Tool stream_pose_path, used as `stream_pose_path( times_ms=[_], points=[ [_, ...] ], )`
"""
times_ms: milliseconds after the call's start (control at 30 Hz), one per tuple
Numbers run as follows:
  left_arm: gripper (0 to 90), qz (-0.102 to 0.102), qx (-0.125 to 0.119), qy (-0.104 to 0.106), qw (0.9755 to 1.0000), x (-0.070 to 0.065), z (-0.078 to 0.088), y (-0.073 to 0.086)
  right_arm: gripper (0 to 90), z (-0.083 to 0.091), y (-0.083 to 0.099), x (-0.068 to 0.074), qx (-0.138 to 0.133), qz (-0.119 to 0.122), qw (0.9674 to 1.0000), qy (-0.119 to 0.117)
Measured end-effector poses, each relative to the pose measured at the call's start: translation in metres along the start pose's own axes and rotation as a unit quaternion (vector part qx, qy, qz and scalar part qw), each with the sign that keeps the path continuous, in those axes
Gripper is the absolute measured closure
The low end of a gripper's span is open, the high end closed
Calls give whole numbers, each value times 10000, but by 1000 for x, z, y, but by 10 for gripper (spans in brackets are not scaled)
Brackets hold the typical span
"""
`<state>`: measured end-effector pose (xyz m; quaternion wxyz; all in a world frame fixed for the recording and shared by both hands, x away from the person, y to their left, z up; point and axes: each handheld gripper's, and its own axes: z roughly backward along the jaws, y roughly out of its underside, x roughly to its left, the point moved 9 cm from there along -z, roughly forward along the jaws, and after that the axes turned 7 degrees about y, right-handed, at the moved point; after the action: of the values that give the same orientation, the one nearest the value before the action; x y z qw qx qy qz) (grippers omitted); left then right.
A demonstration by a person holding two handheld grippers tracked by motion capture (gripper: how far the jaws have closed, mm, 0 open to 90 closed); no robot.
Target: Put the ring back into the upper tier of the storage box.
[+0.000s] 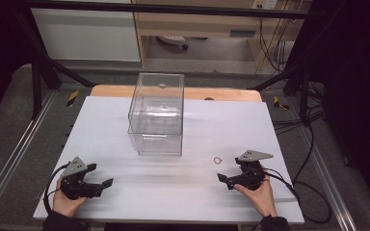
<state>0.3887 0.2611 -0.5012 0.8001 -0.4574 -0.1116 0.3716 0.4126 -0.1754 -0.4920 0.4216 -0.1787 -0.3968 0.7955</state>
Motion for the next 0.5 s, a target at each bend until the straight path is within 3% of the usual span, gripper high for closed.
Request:
stream_pose_path(
  times_ms=[333,500],
  points=[
    [69,6,-6,-14,10000,0,1,0,19,-5,-20,6,-44,59,9999,132],
    [69,8,-17,-19,10000,0,0,-1,47,-12,-27,7,82,178,9995,232]
  ],
)
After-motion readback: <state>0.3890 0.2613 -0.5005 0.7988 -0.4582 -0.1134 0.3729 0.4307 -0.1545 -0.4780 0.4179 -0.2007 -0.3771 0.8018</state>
